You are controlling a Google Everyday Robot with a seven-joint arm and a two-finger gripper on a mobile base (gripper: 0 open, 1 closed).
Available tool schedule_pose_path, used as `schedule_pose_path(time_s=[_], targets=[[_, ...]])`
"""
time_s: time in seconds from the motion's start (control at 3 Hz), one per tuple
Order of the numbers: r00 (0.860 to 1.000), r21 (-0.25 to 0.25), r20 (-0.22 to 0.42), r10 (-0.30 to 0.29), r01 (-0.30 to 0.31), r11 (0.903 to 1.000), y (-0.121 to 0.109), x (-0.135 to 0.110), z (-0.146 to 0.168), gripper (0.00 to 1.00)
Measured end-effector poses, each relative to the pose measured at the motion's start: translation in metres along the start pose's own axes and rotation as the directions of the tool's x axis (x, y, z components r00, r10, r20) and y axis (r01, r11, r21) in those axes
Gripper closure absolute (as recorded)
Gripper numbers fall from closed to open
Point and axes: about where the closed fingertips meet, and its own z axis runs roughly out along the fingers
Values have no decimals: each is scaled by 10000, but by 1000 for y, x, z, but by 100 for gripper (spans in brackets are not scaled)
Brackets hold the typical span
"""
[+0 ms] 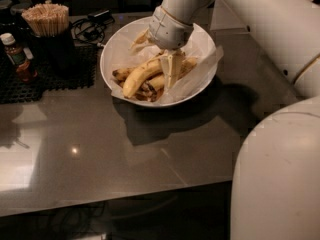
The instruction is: Pick banana from white bowl
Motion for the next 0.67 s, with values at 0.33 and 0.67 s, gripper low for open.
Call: schedule_pose_path(time_s=[0.33,0.67], targets=[[10000,0,0,0,0,10000,0,0,0,42],[10000,0,0,0,0,10000,0,0,0,65]])
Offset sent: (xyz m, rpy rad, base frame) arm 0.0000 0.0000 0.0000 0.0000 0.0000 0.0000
